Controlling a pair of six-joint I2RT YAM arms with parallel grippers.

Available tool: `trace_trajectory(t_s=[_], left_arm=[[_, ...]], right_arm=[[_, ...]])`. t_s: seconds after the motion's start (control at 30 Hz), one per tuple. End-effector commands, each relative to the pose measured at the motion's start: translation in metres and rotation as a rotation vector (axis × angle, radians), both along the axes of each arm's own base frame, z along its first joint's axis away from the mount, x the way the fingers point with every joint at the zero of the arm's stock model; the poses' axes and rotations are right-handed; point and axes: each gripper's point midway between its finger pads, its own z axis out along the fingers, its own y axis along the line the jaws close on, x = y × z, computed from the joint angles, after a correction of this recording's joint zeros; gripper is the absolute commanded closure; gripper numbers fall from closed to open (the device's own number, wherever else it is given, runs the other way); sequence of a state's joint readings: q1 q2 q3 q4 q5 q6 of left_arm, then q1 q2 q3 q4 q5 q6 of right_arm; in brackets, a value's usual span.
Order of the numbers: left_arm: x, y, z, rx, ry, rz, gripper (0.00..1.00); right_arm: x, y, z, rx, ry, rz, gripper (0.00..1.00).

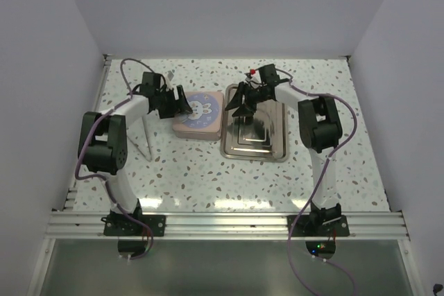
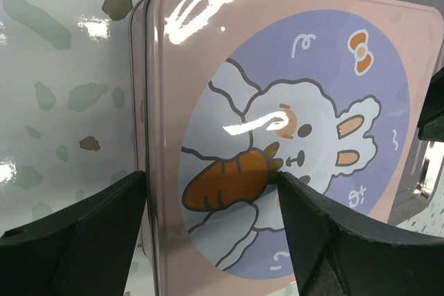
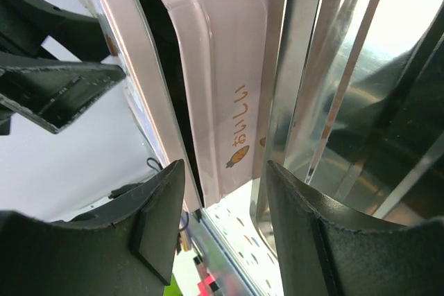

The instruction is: Pack the cookies

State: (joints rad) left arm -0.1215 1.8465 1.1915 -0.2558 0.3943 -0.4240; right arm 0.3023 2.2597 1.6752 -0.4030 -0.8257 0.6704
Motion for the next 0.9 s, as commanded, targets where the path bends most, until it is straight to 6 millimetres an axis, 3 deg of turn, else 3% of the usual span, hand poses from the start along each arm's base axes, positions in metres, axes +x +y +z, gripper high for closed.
trace_trajectory(t_s=[0.0, 0.23, 0.57, 0.87], left_arm=[[0.013, -0.010, 0.010, 0.037, -0.035, -0.029, 0.20], [0.021, -0.021, 0.014, 0.056, -0.022, -0.030, 0.20], [0.029, -0.033, 0.009, 0.110, 0.003, -0.031, 0.20], [0.040, -0.043, 0.008, 0.172, 0.020, -0.040, 0.20]], right_arm=[[-0.001, 0.005, 0.023, 0.029, -0.056, 0.003, 0.46], [0.007, 0.015, 0.040, 0.101, -0.072, -0.021, 0.45], [0.015, 0.028, 0.048, 0.163, -0.076, -0.021, 0.43], [0.014, 0.033, 0.035, 0.146, -0.049, -0.014, 0.44]])
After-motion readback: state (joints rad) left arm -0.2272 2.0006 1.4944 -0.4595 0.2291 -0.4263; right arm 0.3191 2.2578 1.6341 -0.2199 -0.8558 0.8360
